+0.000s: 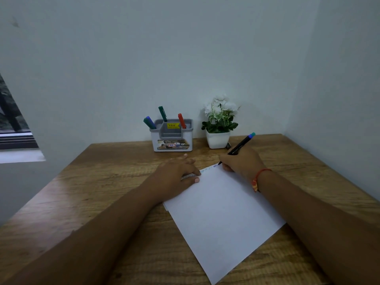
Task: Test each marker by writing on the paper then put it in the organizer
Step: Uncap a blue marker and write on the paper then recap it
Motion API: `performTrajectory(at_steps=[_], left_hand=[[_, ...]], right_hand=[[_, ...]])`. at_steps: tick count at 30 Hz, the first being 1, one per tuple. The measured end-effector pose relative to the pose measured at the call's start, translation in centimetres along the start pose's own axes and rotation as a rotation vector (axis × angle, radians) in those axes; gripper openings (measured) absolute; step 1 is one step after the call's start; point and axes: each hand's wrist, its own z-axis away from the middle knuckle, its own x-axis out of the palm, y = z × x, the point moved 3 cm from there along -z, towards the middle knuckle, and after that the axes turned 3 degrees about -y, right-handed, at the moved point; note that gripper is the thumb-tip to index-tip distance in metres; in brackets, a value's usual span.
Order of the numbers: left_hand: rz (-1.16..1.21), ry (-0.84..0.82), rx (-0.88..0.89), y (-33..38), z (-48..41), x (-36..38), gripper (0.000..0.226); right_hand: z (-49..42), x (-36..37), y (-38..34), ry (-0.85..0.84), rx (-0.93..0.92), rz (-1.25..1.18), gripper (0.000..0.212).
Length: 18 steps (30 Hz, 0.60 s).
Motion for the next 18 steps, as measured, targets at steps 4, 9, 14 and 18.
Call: performTrajectory(at_steps=[4,9,14,18], left_hand=[[-0.004,-0.001,0.006,0.00,-0.02,-0.02,0.034],[-0.015,-0.011,-0.004,-0.13,-0.14,0.13,0.034],[0.001,-0.011,-0.008,-0.04,-0.05,0.07,0.034],[0.015,-0.013,-0.008,0.10,-0.02,0.02,0.033]], right_hand=[[0.07,-0.06,-0.06,0.021,0.003,0.014,0.034],[-0.01,-0.04,-0.07,0.005,0.003,0.002,0.030],[-0.04,-0.04,-0.02,0.014,0.003,-0.015,0.025],[-0.07,-0.01,0.14,0.031,0.013,0.002,0.026]])
